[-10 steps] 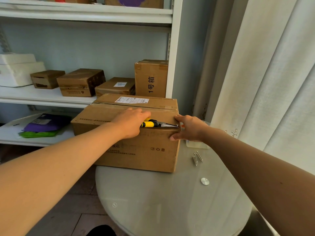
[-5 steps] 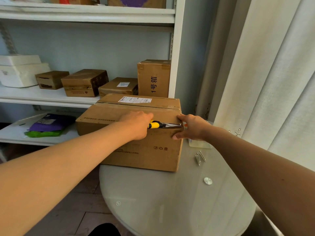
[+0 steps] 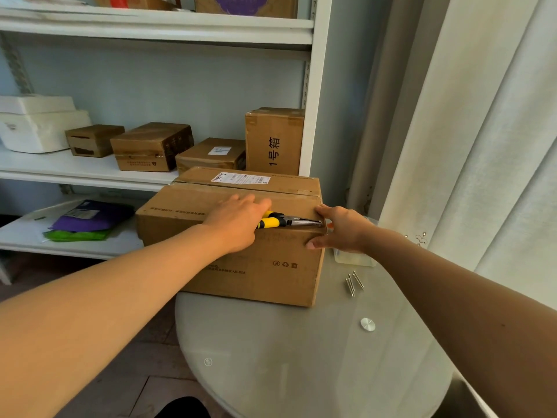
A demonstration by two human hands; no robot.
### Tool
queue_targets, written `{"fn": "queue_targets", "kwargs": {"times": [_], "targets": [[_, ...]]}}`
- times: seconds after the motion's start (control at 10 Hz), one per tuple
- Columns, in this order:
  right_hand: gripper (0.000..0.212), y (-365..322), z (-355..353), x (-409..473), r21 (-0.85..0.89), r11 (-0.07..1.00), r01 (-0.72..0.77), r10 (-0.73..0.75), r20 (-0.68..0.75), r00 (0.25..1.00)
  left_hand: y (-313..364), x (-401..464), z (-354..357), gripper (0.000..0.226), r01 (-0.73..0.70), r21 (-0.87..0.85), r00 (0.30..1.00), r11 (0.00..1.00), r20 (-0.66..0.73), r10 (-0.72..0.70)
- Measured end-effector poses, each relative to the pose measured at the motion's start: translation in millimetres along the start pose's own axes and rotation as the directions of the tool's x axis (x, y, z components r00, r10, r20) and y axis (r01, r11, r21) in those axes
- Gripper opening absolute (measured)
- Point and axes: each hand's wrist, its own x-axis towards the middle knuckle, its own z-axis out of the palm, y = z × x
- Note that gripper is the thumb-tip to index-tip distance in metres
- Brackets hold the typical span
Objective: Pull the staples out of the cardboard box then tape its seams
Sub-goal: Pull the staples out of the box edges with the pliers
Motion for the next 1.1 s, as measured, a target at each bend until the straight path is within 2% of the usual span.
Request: {"fn": "queue_targets", "kwargs": {"times": [0.2, 0.4, 0.5, 0.6, 0.7, 0.8, 0.9, 1.0, 1.1], "targets": [[0.077, -1, 1, -1, 0.0, 1.0, 0.001, -0.001, -0.001, 1.0, 8, -8, -2, 0.044, 0.08, -0.028, 0.996, 0.996, 0.035, -0.079], [0.076, -1, 2, 0, -0.008, 1.0, 0.003, -0.003, -0.001, 1.0, 16, -7, -12, 0.037, 0.121, -0.011, 0.977, 0.993, 0.176, -0.117], [0.076, -1, 2, 0, -0.013, 1.0, 0.001, -0.001, -0.002, 1.0, 18, -11, -11, 0.038, 0.107, 0.011, 0.984, 0.994, 0.144, -0.107], [0.079, -3, 2, -1, -0.012, 1.0, 0.001, -0.001, 0.0, 1.0, 10, -13, -6, 0.044, 0.044, 0.133, 0.998, 0.99, -0.059, -0.036], [0.078, -2, 2, -1, -0.004, 1.0, 0.0, 0.0, -0.008, 1.0, -1, -6, -2, 0.044, -0.048, 0.198, 0.982, 0.979, -0.168, 0.082], [0.079, -2, 2, -1, -0.007, 1.0, -0.003, 0.003, -0.004, 1.0, -10, 2, 0, 0.044, -0.177, 0.184, 0.973, 0.967, -0.112, 0.2], [0.08, -1, 3, 1, -0.012, 1.0, -0.007, 0.007, 0.0, 1.0, -14, 9, -2, 0.059, -0.242, 0.179, 0.969, 0.954, 0.002, 0.245], [0.08, 1, 2, 2, -0.01, 1.0, -0.006, 0.006, -0.002, 1.0, -13, 14, -4, 0.073, -0.24, 0.216, 0.97, 0.946, 0.027, 0.24], [0.08, 2, 3, 4, -0.003, 1.0, -0.005, 0.005, 0.005, 1.0, -16, 13, -1, 0.062, -0.254, 0.186, 0.965, 0.949, -0.02, 0.263]]}}
